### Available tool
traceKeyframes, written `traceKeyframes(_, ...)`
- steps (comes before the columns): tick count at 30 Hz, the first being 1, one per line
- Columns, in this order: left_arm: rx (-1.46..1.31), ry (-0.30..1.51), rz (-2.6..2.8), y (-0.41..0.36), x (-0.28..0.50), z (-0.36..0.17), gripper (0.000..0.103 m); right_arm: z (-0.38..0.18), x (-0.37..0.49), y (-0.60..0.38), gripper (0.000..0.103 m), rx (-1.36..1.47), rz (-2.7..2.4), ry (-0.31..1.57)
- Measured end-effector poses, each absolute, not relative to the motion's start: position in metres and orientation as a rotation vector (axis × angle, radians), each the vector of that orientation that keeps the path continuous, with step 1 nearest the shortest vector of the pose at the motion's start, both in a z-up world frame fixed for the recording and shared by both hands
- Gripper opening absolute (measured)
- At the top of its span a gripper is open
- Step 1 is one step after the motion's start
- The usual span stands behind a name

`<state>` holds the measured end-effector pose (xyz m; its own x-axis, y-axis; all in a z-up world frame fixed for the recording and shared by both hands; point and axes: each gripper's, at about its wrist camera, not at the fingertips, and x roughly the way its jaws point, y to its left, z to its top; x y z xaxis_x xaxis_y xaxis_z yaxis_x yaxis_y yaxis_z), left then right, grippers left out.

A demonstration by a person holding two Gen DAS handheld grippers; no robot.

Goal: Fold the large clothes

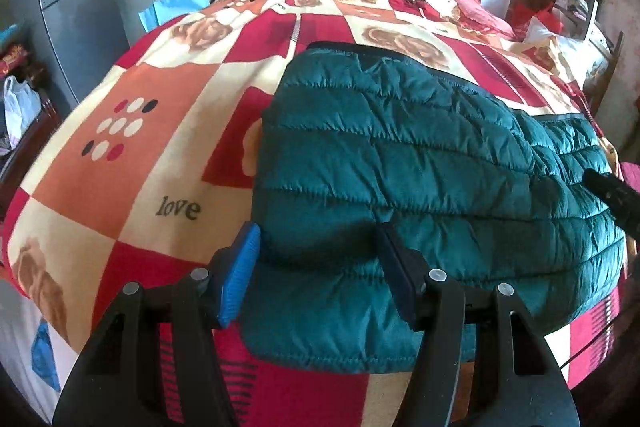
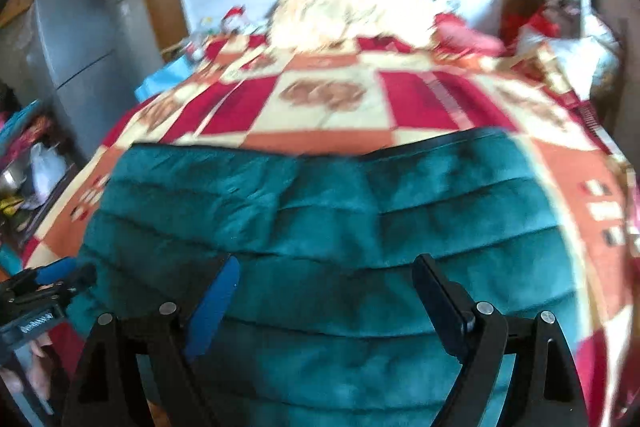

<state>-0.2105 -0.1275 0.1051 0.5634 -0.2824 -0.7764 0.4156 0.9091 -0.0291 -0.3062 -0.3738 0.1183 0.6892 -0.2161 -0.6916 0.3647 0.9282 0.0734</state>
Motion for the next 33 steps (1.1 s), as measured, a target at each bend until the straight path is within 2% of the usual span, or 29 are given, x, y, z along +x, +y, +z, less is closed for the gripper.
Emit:
traceKeyframes(2,0.178,0.868,-0.403,-0.127,-0.215,0.108,0.060,0.119,-0.315,-0.386,0.086,0.183,-0.408,0.734)
traceKeyframes(7,0.152,0.852,-0.422,-0.123,-0.226,0.116,0.060,0.086,-0.306,-0.418,0.087,0.181,-0.489,0.873)
traceKeyframes(11,0.146,0.835,-0.423,-0.122,-0.235,0.124,0.060,0.093,-0.310,-0.415,0.087,0.181,-0.466,0.871)
traceKeyframes(23,0.168,0.736,-0.381,-0.121,-0.273,0.142,0.060,0.138,-0.366,-0.342,0.087,0.158,-0.378,0.710)
traceKeyframes(33,0.189,0.680,-0.368,-0.121,-0.300,0.151,0.060,0.150,-0.384,-0.313,0.087,0.149,-0.356,0.673)
